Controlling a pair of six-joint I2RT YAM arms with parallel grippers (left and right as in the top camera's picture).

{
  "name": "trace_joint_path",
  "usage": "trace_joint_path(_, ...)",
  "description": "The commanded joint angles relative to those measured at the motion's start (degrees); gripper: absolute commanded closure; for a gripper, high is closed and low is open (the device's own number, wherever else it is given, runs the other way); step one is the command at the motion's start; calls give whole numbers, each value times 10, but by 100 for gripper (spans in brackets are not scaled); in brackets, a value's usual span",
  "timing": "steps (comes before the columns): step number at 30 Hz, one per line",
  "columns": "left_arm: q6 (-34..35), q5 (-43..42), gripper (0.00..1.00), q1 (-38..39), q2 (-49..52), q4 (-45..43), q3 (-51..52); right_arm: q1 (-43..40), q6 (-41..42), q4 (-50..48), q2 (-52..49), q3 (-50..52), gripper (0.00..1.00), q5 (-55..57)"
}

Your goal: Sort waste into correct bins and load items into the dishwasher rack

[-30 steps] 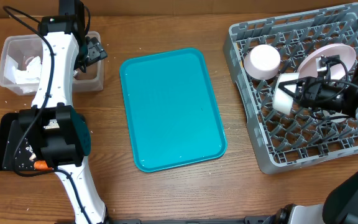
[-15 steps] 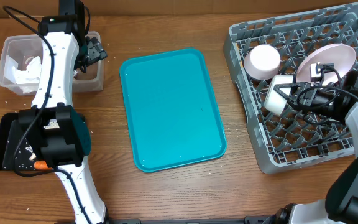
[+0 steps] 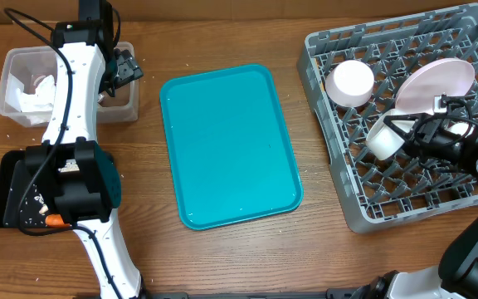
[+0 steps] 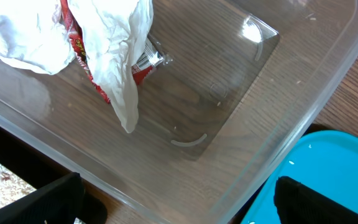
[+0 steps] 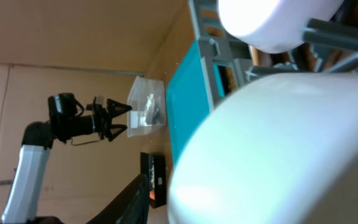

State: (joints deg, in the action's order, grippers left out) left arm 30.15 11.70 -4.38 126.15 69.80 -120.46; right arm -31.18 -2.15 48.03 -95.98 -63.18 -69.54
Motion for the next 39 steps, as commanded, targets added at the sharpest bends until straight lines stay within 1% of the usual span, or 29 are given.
trace_joint_path(1,14,-2,0,-1,-3,0,-12,-12,44,0,-3,-9,65,15)
trace_joint_path(4,14,-2,0,-1,-3,0,-12,-21,57,28,-3,-36,65,43)
trace_joint_path(6,14,-2,0,-1,-3,0,-12,-27,64,71,-3,-69,64,98)
trace_joint_path(10,14,-2,0,-1,-4,0,-12,-33,86,173,-3,-154,60,252)
trace_joint_path(12,14,-2,0,-1,-3,0,-12,-33,115,228,-3,-207,59,356)
trace_joint_path(15,14,-2,0,-1,-3,0,-12,-33,159,294,-3,-273,59,475)
trace_joint_path(18,14,-2,0,-1,-3,0,-12,-29,164,325,3,-305,59,494)
trace_joint_path(20,14,-2,0,-1,-3,0,-12,-21,168,326,11,-308,59,495)
trace_joint_path(23,14,-2,0,-1,-3,0,-12,12,174,326,14,-308,60,525)
trace_joint_path(25,14,-2,0,-1,-4,0,-12,42,192,322,14,-306,61,565)
trace_joint_path(29,14,-2,0,-1,-4,0,-12,106,228,320,14,-301,71,652)
trace_joint_path(33,14,-2,0,-1,-4,0,-12,152,280,315,14,-274,76,732)
trace_joint_path(35,14,-2,0,-1,-3,0,-12,166,293,301,14,-252,78,732)
trace_joint_path(36,14,-2,0,-1,-3,0,-12,170,294,296,14,-245,80,723)
trace_joint_path(37,14,-2,0,-1,-3,0,-12,175,294,291,14,-236,82,702)
trace_joint_path(39,14,-2,0,-1,-4,0,-12,190,286,283,14,-226,82,646)
